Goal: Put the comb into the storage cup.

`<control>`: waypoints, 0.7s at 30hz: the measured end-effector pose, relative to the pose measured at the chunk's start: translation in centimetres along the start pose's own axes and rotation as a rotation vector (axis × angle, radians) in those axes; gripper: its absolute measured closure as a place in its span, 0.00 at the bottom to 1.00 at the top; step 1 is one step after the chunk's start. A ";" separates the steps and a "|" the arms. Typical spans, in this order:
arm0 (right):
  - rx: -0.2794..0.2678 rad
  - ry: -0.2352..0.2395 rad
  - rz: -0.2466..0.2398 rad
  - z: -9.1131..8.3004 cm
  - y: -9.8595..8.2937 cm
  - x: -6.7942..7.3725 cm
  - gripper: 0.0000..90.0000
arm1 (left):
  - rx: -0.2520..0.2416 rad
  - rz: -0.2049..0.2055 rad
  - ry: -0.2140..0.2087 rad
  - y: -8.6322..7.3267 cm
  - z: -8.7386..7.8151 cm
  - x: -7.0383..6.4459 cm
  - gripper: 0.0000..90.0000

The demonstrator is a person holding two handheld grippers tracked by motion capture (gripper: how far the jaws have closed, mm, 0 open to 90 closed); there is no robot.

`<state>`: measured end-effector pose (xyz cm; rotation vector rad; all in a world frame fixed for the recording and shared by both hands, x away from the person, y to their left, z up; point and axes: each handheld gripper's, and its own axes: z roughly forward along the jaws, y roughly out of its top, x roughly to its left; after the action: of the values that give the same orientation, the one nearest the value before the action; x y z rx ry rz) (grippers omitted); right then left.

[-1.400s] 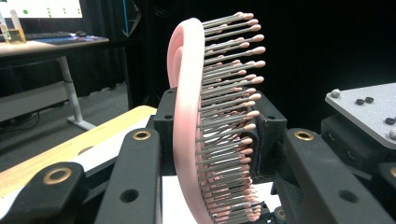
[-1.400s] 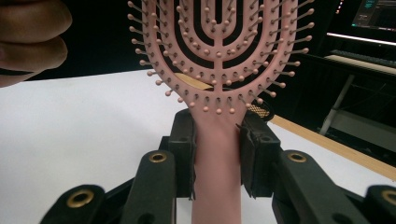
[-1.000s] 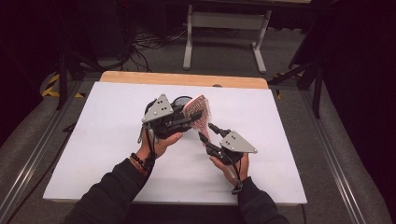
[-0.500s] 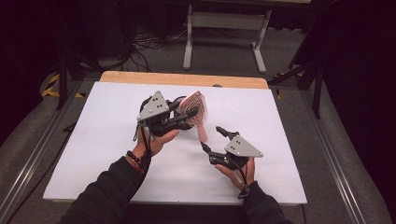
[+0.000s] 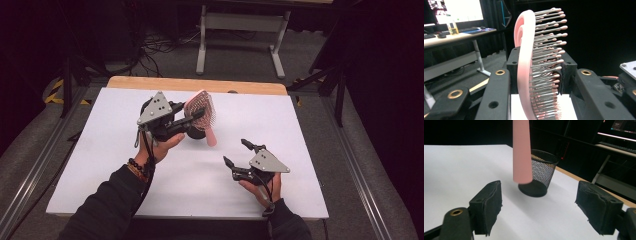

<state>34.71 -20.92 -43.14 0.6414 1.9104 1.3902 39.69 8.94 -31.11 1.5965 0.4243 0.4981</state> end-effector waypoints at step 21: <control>-0.002 -0.022 0.036 -0.7 -0.4 -0.7 0.22 | 0.008 0.029 0.051 3.0 -0.4 2.4 0.71</control>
<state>34.67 -21.99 -43.17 0.6902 1.8890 1.4017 41.40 10.28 -27.94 1.6026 0.4429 0.5611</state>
